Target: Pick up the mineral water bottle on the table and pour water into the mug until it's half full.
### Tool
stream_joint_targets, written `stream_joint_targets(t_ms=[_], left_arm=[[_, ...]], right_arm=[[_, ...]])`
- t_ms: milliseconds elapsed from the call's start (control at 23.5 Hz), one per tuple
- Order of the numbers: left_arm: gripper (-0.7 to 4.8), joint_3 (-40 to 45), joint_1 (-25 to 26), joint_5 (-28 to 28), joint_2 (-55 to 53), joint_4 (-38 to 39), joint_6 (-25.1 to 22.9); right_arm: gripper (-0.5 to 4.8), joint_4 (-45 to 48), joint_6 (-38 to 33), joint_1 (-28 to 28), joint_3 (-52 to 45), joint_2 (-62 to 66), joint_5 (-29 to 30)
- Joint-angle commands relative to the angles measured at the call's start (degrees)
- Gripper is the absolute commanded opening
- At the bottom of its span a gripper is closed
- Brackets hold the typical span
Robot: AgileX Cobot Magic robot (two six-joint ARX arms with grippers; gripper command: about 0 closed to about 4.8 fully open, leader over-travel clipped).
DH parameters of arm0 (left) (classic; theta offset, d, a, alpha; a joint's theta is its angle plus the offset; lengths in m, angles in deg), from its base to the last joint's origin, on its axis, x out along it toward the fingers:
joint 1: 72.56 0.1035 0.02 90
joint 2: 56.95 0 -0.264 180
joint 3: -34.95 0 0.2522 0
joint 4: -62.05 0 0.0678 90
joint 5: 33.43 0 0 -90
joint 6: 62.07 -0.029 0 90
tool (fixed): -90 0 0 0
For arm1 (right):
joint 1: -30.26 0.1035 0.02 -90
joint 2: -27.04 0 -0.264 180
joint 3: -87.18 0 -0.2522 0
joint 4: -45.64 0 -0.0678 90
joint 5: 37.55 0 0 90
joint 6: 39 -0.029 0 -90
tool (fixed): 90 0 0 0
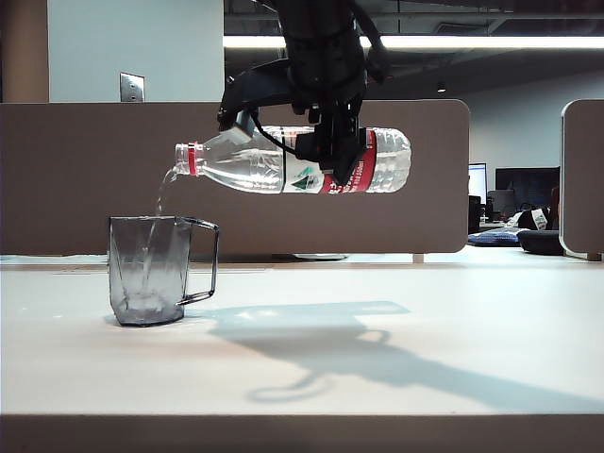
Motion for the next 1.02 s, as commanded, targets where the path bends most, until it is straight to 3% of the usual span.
stream_joint_targets(t_ms=[43,1021], left_arm=[[-0.05,-0.4,0.0,0.0,0.1,-0.4,0.0],[-0.05,-0.4,0.0,-0.4,0.1,-0.3,0.0]], right_arm=[[2.55,2.3,0.6,0.1,0.6,-0.6,-2.3],[2.55,3.2,1.8,-0.3,0.6,-0.6,-2.8]])
